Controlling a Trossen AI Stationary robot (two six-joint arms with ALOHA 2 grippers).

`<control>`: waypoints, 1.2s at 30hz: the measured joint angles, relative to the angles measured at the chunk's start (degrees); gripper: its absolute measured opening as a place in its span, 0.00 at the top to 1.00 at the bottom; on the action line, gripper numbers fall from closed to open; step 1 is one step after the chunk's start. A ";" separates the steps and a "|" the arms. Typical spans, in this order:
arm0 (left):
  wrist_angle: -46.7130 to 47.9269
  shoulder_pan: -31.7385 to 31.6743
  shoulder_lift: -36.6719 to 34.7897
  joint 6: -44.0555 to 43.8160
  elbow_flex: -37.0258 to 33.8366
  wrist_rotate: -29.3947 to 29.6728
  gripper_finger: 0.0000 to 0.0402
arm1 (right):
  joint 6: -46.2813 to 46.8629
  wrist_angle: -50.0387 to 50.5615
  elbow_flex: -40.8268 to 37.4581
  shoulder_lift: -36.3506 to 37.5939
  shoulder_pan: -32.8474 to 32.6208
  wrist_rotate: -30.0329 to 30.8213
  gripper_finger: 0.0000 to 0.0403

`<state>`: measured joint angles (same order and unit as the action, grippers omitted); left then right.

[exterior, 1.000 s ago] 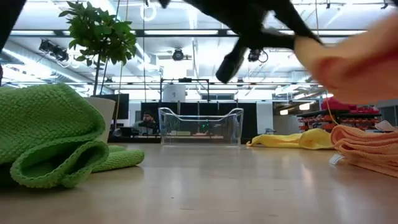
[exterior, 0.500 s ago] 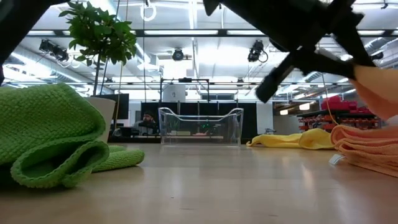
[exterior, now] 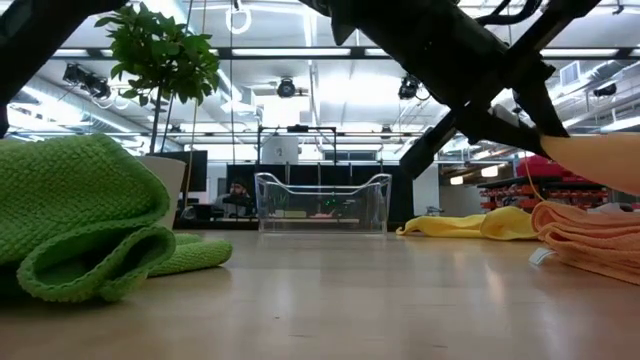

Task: Fold microfiber towels
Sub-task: Stack the orange towel on the bottom orange towel

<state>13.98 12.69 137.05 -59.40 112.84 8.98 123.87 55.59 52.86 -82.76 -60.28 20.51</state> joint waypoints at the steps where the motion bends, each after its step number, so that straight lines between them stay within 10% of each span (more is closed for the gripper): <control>1: 0.13 0.00 0.00 0.00 0.00 -0.02 0.98 | 0.01 -0.04 0.00 0.00 -0.02 0.01 0.97; 22: -0.27 -0.68 0.00 4.89 0.00 -0.23 0.87 | 1.08 2.66 0.00 4.40 0.27 -8.42 0.60; 36: -1.37 -1.85 4.38 5.53 -0.06 -10.73 0.71 | 1.95 2.77 0.04 9.52 1.65 -9.63 0.58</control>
<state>12.61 10.84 141.43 -53.87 112.77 -1.75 125.82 58.36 52.90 -73.24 -58.63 10.89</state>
